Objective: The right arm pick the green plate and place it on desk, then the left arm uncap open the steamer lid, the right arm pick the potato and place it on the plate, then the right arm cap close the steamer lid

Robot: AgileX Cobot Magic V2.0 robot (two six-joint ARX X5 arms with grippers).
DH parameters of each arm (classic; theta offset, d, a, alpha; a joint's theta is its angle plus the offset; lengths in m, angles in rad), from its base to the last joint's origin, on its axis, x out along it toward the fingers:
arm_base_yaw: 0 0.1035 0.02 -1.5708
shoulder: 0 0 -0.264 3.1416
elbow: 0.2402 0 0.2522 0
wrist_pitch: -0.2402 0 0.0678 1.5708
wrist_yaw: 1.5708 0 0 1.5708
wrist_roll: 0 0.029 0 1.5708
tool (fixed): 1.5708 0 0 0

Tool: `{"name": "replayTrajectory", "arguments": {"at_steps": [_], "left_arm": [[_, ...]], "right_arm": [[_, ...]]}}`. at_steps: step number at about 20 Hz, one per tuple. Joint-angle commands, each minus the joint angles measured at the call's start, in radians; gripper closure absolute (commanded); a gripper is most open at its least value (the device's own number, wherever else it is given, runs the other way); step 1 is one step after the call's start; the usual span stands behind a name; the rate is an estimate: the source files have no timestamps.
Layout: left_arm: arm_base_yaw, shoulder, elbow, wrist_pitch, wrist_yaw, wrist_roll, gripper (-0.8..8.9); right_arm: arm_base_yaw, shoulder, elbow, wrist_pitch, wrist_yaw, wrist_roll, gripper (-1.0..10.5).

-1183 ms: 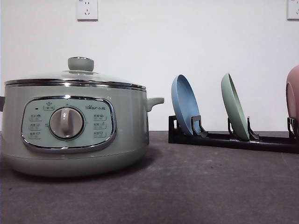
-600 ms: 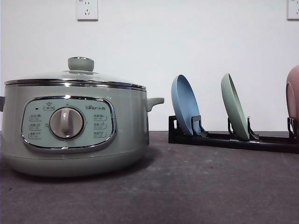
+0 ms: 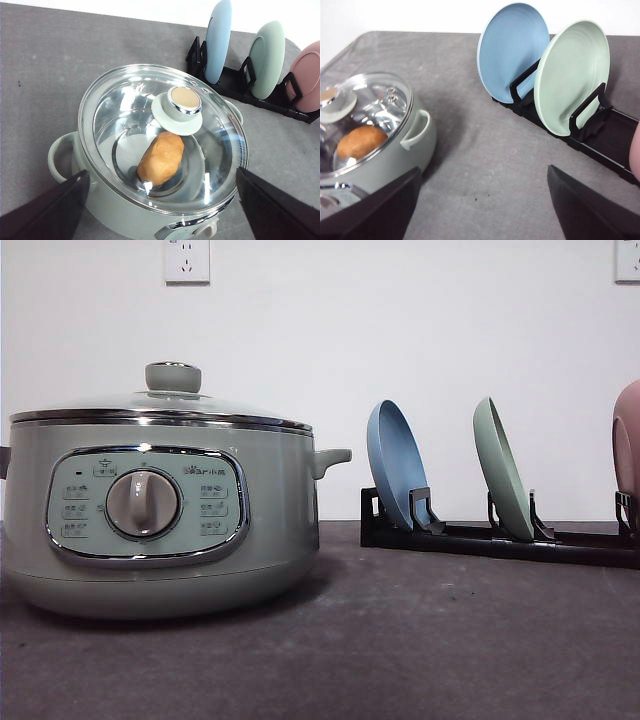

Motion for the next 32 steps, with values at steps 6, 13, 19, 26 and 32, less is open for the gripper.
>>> {"name": "replayTrajectory", "arguments": {"at_steps": [6, 13, 19, 26, 32], "left_arm": [[-0.001, 0.005, 0.022, 0.012, 0.004, 0.012, 3.44], [-0.001, 0.005, 0.022, 0.011, 0.004, 0.012, 3.44], [-0.001, 0.005, 0.022, 0.011, 0.004, 0.012, 3.44], [-0.001, 0.005, 0.022, 0.010, 0.004, 0.012, 3.44], [-0.001, 0.005, 0.022, 0.010, 0.004, 0.012, 3.44]], "right_arm": [[0.003, 0.214, 0.153, 0.066, 0.000, 0.078, 5.5], [0.011, 0.538, 0.406, 0.074, 0.000, 0.080, 5.5], [0.032, 0.750, 0.533, 0.136, 0.029, 0.085, 5.5], [0.054, 0.926, 0.560, 0.264, 0.070, 0.134, 5.5], [0.054, 1.015, 0.560, 0.319, 0.087, 0.141, 6.3]]}}
